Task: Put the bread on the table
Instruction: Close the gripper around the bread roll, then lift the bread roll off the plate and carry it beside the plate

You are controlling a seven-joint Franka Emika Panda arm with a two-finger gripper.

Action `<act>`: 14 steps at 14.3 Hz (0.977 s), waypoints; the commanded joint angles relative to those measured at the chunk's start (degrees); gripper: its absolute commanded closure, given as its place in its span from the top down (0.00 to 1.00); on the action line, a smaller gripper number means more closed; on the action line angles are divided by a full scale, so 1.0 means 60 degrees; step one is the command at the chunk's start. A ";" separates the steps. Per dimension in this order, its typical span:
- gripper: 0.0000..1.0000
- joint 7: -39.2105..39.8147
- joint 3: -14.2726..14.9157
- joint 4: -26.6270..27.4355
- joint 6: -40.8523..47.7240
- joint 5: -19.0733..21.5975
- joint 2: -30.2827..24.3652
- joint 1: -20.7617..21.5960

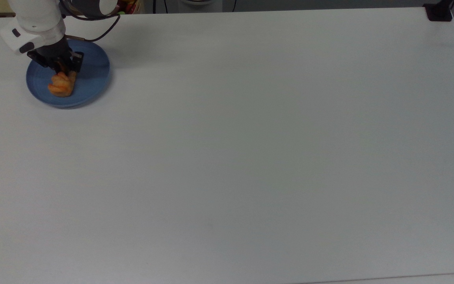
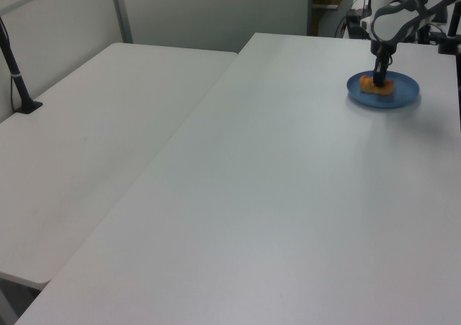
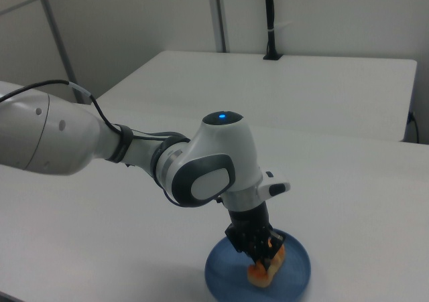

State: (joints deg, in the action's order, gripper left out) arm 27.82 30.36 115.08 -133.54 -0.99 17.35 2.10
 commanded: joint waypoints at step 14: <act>0.00 0.0067 -0.0240 -0.4585 0.1355 0.2699 0.1145 0.0206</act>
State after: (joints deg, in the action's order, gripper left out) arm 27.85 29.67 95.69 -125.57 13.03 16.07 3.30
